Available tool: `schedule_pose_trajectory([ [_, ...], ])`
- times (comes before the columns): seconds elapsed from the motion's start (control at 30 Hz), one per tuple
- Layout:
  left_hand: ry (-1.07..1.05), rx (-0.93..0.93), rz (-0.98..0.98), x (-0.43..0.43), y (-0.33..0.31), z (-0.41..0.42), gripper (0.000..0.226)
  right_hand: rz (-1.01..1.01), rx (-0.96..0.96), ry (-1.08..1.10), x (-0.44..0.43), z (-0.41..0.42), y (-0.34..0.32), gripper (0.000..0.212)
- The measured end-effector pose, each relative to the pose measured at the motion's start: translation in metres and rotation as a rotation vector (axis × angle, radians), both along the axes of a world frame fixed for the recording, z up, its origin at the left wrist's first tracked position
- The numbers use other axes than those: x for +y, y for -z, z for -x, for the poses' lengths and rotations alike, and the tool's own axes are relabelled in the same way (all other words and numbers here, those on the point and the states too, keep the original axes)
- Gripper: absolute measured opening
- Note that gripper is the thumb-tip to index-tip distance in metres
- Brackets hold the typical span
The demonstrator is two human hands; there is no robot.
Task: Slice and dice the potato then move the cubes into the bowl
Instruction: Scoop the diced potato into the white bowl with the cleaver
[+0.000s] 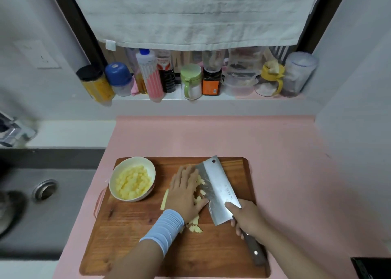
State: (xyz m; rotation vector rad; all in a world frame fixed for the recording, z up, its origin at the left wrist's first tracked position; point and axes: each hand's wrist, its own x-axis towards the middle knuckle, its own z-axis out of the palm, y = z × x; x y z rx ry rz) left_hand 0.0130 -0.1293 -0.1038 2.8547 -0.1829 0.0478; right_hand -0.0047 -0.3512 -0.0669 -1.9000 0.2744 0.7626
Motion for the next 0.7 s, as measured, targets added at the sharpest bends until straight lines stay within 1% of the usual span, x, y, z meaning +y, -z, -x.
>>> schedule_pose_trajectory([
  [0.1, -0.155, 0.164, 0.042, 0.005, -0.004, -0.013, 0.112, 0.006, 0.015, -0.039, 0.01, 0.003, 0.0, 0.021],
  [0.2, -0.182, 0.24, 0.174, 0.006, -0.007, -0.016, 0.111, -0.013, 0.037, -0.042, 0.021, 0.007, 0.002, 0.021],
  [0.27, -0.164, 0.2, 0.327, 0.005, -0.007, -0.009, 0.104, -0.036, 0.047, -0.042, 0.028, 0.011, 0.001, 0.022],
  [0.33, -0.141, 0.153, 0.41, 0.004, -0.005, 0.0, 0.099, -0.055, 0.055, -0.047, 0.034, 0.014, -0.001, 0.022],
  [0.47, -0.137, 0.123, 0.472, 0.008, -0.004, 0.006, 0.091, -0.097, 0.07, -0.025, 0.041, 0.02, -0.01, 0.025],
  [0.57, -0.092, 0.064, 0.495, 0.012, -0.011, 0.005, 0.091, -0.106, 0.037, -0.02, 0.044, 0.02, -0.02, 0.024],
  [0.7, -0.043, -0.012, 0.48, 0.021, -0.029, -0.003, 0.091, -0.12, -0.019, -0.039, 0.052, 0.018, -0.039, 0.025],
])
